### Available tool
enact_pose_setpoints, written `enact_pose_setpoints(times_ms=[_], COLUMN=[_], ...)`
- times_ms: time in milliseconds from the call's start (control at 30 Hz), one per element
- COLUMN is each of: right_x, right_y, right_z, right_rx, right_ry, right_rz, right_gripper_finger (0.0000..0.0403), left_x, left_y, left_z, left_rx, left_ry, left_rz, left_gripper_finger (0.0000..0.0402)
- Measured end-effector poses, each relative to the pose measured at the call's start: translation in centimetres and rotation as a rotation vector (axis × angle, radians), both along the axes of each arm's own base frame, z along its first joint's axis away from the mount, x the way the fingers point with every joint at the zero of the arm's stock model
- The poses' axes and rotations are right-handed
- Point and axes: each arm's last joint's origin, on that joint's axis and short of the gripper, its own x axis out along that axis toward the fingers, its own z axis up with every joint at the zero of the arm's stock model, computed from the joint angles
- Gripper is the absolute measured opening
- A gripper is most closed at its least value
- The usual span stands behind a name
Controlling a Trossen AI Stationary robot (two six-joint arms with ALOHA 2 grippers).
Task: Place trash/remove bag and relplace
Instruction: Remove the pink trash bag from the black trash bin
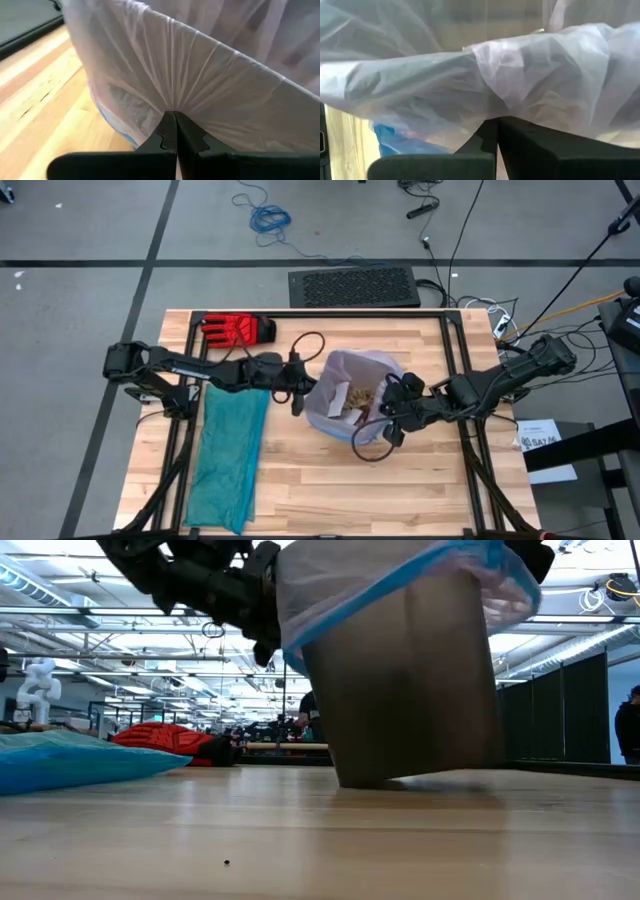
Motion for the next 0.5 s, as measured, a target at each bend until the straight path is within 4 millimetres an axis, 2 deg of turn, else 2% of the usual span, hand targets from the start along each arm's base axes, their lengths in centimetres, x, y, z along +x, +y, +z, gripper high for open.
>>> enact_pose_setpoints(times_ms=[200, 500], right_x=[0.1, 0.0], right_y=[0.0, 0.1], right_z=[0.0, -0.1], right_rx=[-0.01, -0.009], right_ry=[0.004, 0.023], right_rz=[0.03, 0.055], right_gripper_finger=[0.0, 0.0002], left_x=[-0.4, -1.0], left_y=[0.0, 0.0], left_z=[-0.7, 1.1], left_rx=[-0.011, 0.01], left_ry=[-0.002, -0.073], left_rz=[0.012, 0.01], left_gripper_finger=[0.0, 0.0])
